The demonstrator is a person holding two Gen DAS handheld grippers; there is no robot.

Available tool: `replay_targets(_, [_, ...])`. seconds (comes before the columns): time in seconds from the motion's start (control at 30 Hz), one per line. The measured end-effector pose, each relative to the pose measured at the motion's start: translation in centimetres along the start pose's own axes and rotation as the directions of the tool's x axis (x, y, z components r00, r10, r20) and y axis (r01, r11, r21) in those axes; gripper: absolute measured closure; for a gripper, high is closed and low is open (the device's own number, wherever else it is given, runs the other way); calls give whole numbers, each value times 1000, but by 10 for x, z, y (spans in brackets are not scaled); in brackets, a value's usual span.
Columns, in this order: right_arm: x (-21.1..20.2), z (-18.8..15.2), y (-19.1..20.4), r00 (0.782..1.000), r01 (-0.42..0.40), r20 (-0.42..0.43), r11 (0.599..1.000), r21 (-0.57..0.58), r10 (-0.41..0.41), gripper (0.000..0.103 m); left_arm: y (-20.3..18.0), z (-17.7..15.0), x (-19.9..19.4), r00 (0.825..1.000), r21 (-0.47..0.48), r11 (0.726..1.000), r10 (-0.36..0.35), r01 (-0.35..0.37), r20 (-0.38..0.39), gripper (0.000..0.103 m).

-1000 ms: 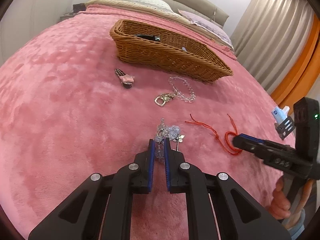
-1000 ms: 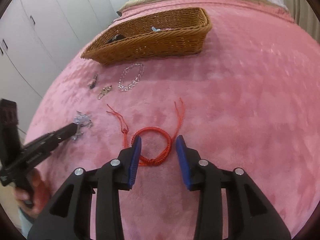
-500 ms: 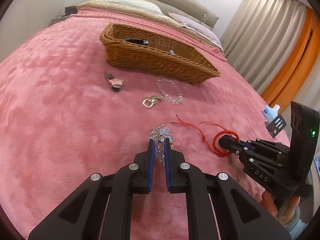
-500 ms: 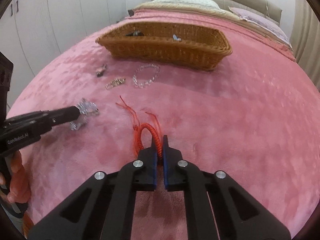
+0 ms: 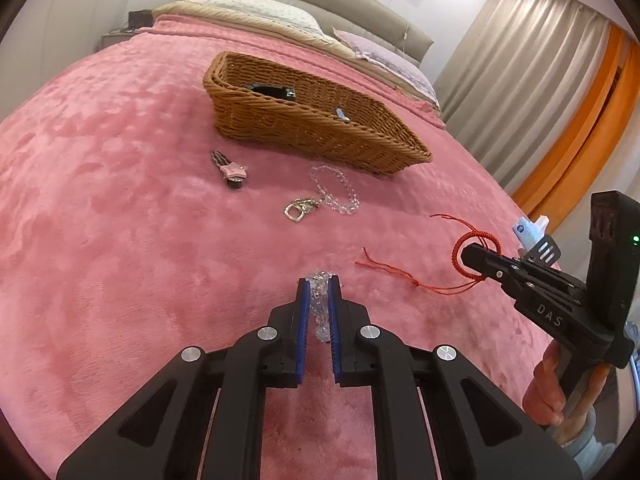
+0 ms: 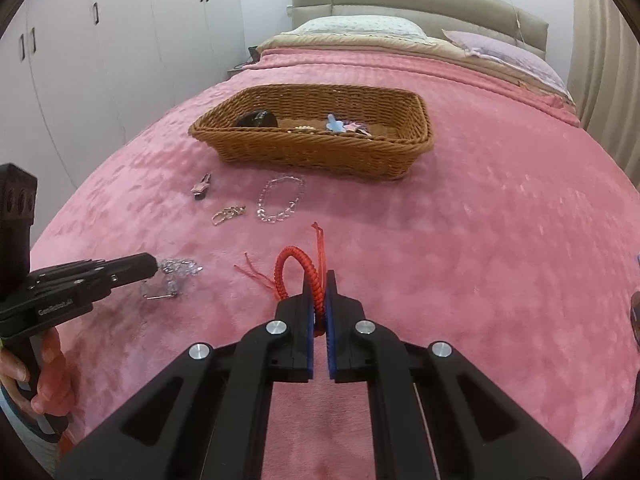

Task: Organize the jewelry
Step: 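Carry brooch and red cord into the basket and open both tools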

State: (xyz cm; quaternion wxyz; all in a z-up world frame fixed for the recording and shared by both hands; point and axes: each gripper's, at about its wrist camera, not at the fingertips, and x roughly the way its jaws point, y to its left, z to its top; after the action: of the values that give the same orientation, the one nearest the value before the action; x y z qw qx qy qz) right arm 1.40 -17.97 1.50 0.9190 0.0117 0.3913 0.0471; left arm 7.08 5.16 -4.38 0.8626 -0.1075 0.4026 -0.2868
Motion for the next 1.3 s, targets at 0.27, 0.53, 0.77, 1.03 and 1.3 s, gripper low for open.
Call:
replay_targets(0.27, [-10,4,-5,999,-20,26,1000,20,20,99,-11,11,-21,993,6,995,-103,103,50,96])
replay_targets(0.53, [-25,28,-6,995,-38,93,999,11,37,100,-30,40,-43,980,58,985,-166,161,113,96])
replay_targets(0.77, [-30,74,-11,986,-42,162,999,-10,43,100,-50,89,-41,974,141,980,-163,142,156,96])
replay_targets(1.03, [-18,155,-24,970,-54,237,998,-17,56,100,-78,171,-13,968,203,975,-138,95,212,96])
replay_targets(1.3, [50,191,-35,982,-80,175,997,19,75,100,-60,209,54,974,141,987,-99,71,206,96])
